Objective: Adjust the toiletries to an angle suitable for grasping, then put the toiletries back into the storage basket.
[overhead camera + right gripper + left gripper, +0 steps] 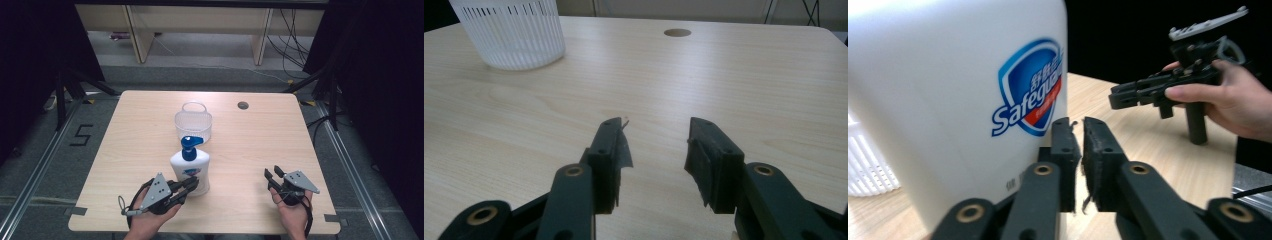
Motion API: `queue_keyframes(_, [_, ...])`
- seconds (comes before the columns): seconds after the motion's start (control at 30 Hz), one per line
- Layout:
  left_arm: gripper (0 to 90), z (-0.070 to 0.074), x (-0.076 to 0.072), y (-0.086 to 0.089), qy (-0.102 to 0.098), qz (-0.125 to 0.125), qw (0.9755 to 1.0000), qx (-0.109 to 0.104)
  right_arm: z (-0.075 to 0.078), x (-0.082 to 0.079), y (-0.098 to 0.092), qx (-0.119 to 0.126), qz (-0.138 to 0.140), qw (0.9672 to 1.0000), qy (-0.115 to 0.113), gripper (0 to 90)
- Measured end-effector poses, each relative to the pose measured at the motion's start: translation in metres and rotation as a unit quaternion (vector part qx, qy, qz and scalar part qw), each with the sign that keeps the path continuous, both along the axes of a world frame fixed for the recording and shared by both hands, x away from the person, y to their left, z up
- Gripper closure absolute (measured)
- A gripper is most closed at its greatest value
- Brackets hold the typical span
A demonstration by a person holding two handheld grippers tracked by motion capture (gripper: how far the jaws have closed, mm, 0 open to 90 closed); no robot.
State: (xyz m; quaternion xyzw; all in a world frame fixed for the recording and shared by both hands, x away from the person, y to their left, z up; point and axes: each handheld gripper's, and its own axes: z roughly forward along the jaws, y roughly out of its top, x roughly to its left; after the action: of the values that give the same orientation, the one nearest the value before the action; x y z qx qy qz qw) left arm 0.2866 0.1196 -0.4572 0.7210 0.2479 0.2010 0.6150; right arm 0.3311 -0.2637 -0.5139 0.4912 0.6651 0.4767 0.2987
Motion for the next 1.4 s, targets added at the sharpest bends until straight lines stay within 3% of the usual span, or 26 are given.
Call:
queue_keyframes(0.07, [76.2, 0.006, -0.009, 0.009, -0.005, 0.006, 0.9999, -0.012, 0.001, -0.001, -0.002, -0.009, -0.002, 1.0, 0.003, 57.3])
queue_keyframes(0.1, [73.1, 0.009, -0.013, 0.014, -0.011, 0.014, 0.9997, -0.019, 0.001, -0.003, 0.0, 0.004, -0.011, 0.9999, 0.012, 57.0])
queue_keyframes(0.2, [63.4, 0.02, -0.024, 0.03, -0.029, 0.047, 0.9982, -0.023, 0.0, -0.001, -0.002, 0.001, 0.0, 1.0, 0.001, 56.4])
queue_keyframes(0.23, [59.5, 0.023, -0.026, 0.033, -0.028, 0.056, 0.9976, -0.029, 0.0, -0.001, -0.002, -0.002, -0.009, 1.0, 0.001, 56.2])
queue_keyframes(0.37, [46.3, 0.04, -0.028, 0.04, -0.047, 0.089, 0.9938, -0.046, 0.0, 0.0, -0.004, 0.001, -0.001, 1.0, -0.002, 55.6])
queue_keyframes(0.53, [35.0, 0.052, -0.021, 0.038, -0.051, 0.112, 0.9908, -0.056, 0.0, -0.001, -0.004, 0.004, 0.0, 1.0, 0.002, 55.3])
queue_keyframes(0.57, [34.1, 0.054, -0.02, 0.038, -0.052, 0.115, 0.9903, -0.057, 0.001, 0.0, -0.004, -0.002, -0.003, 1.0, 0.002, 55.2])
queue_keyframes(0.6, [33.9, 0.056, -0.018, 0.037, -0.052, 0.117, 0.99, -0.059, 0.0, 0.001, -0.002, 0.011, 0.005, 0.9999, 0.008, 55.1])
queue_keyframes(0.63, [33.6, 0.058, -0.017, 0.036, -0.054, 0.119, 0.9896, -0.06, 0.0, 0.001, -0.002, -0.005, -0.007, 0.9999, 0.008, 55.1])
queue_keyframes(0.67, [33.5, 0.06, -0.016, 0.036, -0.052, 0.12, 0.9895, -0.059, 0.0, 0.003, -0.002, 0.003, 0.003, 1.0, 0.009, 55.0])
queue_keyframes(0.7, [33.5, 0.06, -0.016, 0.036, -0.052, 0.12, 0.9895, -0.059, 0.001, 0.004, -0.004, -0.005, 0.003, 1.0, 0.008, 54.9])
queue_keyframes(0.9, [33.0, 0.064, -0.008, 0.029, -0.039, 0.121, 0.99, -0.06, 0.001, 0.008, -0.006, 0.014, 0.005, 0.9997, 0.02, 54.4])
queue_keyframes(0.97, [33.0, 0.064, -0.006, 0.026, -0.033, 0.123, 0.9901, -0.059, 0.0, 0.008, -0.004, 0.019, 0.0, 0.9997, 0.013, 54.1])
queue_keyframes(1.0, [33.3, 0.064, -0.005, 0.024, -0.032, 0.123, 0.9903, -0.056, 0.001, 0.009, -0.006, 0.0, -0.001, 0.9999, 0.015, 54.0])
queue_keyframes(1.03, [33.6, 0.064, -0.005, 0.022, -0.03, 0.124, 0.9901, -0.059, 0.0, 0.009, -0.005, 0.013, 0.007, 0.9997, 0.019, 53.9])
queue_keyframes(1.07, [34.1, 0.064, -0.003, 0.019, -0.03, 0.124, 0.99, -0.061, 0.001, 0.01, -0.006, 0.005, 0.004, 0.9998, 0.02, 53.7])
queue_keyframes(1.1, [34.4, 0.065, -0.003, 0.017, -0.03, 0.125, 0.9898, -0.06, 0.0, 0.01, -0.004, 0.021, -0.004, 0.9994, 0.029, 53.6])
queue_keyframes(1.17, [35.0, 0.067, 0.0, 0.012, -0.033, 0.125, 0.9899, -0.059, 0.0, 0.013, -0.007, 0.011, 0.006, 0.9997, 0.022, 53.5])
queue_keyframes(1.2, [35.1, 0.068, 0.001, 0.009, -0.033, 0.126, 0.9898, -0.058, 0.0, 0.013, -0.005, 0.012, -0.004, 0.9996, 0.026, 53.5])
queue_keyframes(1.27, [35.8, 0.07, 0.005, 0.003, -0.037, 0.13, 0.9891, -0.057, 0.0, 0.012, -0.006, 0.01, 0.011, 0.9996, 0.023, 53.3])
queue_keyframes(1.37, [36.3, 0.073, 0.011, -0.004, -0.034, 0.134, 0.9889, -0.053, 0.0, 0.01, -0.004, 0.015, 0.0, 0.9997, 0.017, 53.0])
queue_keyframes(1.4, [36.7, 0.075, 0.012, -0.007, -0.034, 0.136, 0.9887, -0.054, 0.001, 0.01, -0.006, 0.0, 0.001, 0.9999, 0.016, 52.9])
